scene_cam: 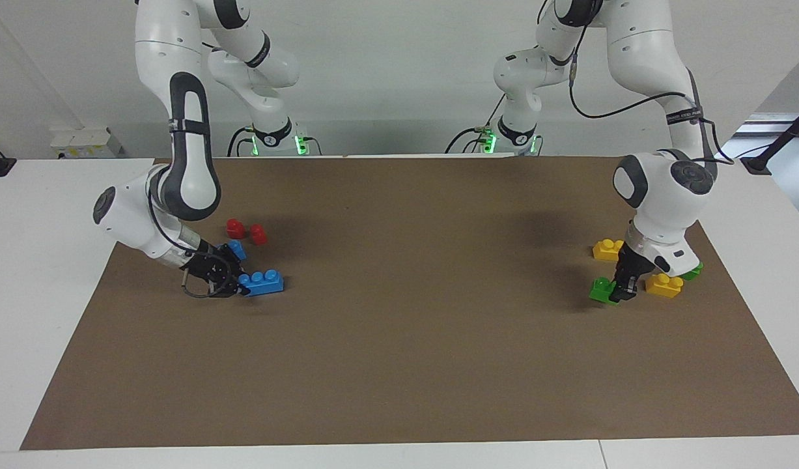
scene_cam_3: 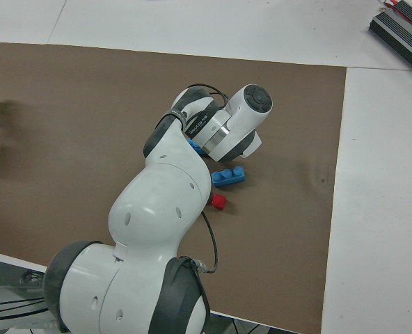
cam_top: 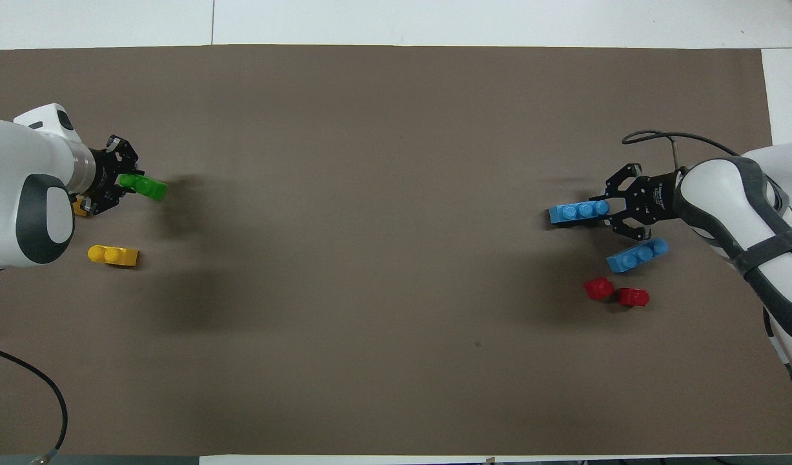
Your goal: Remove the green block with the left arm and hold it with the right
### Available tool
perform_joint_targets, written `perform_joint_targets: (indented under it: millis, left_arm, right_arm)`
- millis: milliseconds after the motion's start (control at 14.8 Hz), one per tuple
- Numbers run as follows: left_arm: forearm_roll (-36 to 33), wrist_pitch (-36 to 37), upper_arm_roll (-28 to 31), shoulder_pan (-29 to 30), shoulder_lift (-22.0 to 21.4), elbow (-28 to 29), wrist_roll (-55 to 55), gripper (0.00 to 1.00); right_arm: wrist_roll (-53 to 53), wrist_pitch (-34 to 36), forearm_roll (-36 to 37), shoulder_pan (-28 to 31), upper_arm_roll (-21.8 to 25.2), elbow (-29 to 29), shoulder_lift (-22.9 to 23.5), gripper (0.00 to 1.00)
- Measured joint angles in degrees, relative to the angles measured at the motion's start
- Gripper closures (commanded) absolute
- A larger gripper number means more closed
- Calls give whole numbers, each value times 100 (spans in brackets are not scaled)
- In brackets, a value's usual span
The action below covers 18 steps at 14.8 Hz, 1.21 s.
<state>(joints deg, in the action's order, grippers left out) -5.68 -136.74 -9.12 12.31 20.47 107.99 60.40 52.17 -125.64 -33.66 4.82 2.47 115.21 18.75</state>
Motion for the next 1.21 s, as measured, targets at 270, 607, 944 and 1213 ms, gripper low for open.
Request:
perform_joint_targets:
  millis: [270, 607, 944, 1213]
  left_arm:
    - [-2, -197, -1, 21, 231, -101, -34, 100]
    - [-4, -220, -2, 21, 253, -108, -204, 0]
    - [-5, -293, -2, 21, 269, -195, -515, 0]
    - [-8, -21, -16, 19, 79, -370, -991, 0]
  right_arm:
    - [-18, 434, 284, -7, -13, -185, -104, 0]
    - [-147, 1676, 1477, -163, -68, -1100, -706, 0]
    - [-1339, 2624, 2252, -471, -98, -1824, -1269, 0]
    - [-2695, 2831, 2885, -820, -114, -1909, -1836, 0]
